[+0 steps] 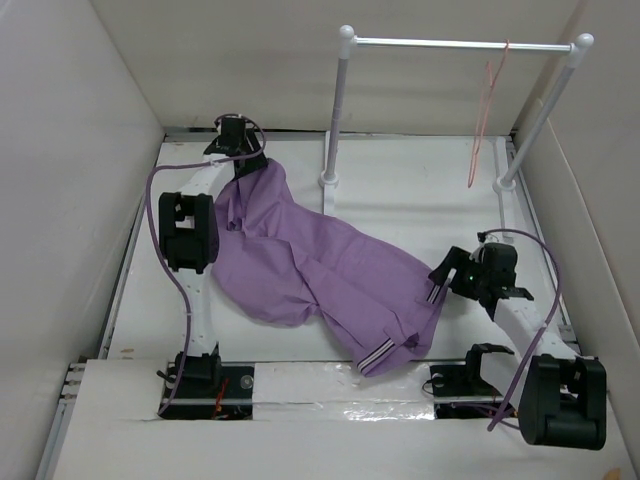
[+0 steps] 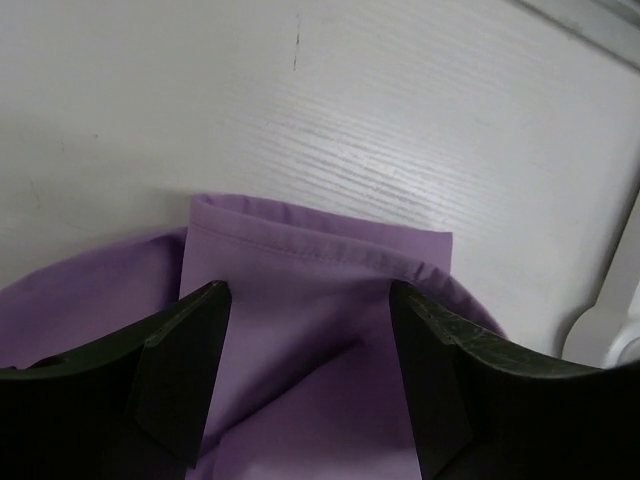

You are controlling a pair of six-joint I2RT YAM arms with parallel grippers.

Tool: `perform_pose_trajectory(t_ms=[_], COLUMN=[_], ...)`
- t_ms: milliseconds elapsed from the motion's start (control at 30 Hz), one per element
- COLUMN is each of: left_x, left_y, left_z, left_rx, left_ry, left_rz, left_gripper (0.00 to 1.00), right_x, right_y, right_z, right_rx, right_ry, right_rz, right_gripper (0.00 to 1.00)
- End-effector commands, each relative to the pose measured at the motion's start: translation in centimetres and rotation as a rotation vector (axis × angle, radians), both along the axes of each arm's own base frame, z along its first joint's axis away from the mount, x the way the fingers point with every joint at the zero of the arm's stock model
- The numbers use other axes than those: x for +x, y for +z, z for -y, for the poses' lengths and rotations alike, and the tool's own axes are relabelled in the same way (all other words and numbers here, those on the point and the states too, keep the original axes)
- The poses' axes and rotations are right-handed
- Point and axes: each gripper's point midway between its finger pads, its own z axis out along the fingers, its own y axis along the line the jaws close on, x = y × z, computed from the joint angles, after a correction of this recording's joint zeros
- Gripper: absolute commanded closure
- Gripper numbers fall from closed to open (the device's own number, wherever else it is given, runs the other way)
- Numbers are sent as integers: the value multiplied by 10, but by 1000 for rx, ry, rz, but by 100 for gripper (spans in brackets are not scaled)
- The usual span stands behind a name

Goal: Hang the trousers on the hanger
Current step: Flatten out the trousers at the center of the board.

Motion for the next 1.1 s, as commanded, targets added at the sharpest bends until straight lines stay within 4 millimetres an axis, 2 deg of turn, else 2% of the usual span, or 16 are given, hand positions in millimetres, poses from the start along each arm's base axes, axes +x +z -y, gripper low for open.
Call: perform_pose_trajectory(t_ms=[0, 33, 133, 167, 233, 267, 333, 367, 433, 467, 533, 567, 633, 833, 1033, 1067], left_x=[-3, -4, -7, -9, -13, -18, -23, -29, -37, -45, -56, -64, -76, -112, -96, -89], left_y=[4, 3, 9, 8, 17, 13, 29, 26, 53, 49, 77, 75, 100, 144, 131, 139], left_z=[-2, -7, -7, -12, -16, -18, -30, -41, -52, -61, -76, -78, -92, -116, -100, -95], left_rx=[-13, -17, -24, -27, -46, -46, -62, -64, -78, -79, -64, -56, -28, 29, 14, 9], left_ry=[-11, -4, 0, 10, 14, 25, 59, 84, 112, 132, 187, 201, 258, 390, 273, 238], left_rz=[12, 12, 20, 17, 28, 16, 45, 39, 93, 92, 151, 145, 197, 321, 267, 282], left_gripper=[38, 40, 65, 82, 100, 100, 100, 100, 100, 100, 100, 100, 100, 100, 87, 71], right_x=[4, 7, 18, 21, 30, 43, 62, 76, 92, 101, 118, 122, 132, 138, 139, 140], right_y=[7, 9, 20, 23, 25, 40, 56, 78, 98, 111, 140, 138, 153, 156, 147, 146], right_z=[-21, -22, -24, -24, -14, -11, 2, 10, 29, 36, 64, 69, 90, 102, 92, 92], right_rx=[98, 109, 136, 134, 107, 92, 42, 25, -37, -60, -138, -154, -184, -188, -152, -152], right_ry=[88, 75, 67, 70, 37, 32, -17, -42, -127, -157, -272, -290, -358, -399, -359, -358], right_rz=[76, 93, 143, 151, 148, 190, 248, 306, 368, 408, 468, 441, 446, 445, 467, 458], right_gripper=[21, 24, 46, 70, 90, 100, 100, 100, 100, 100, 100, 100, 100, 100, 100, 100])
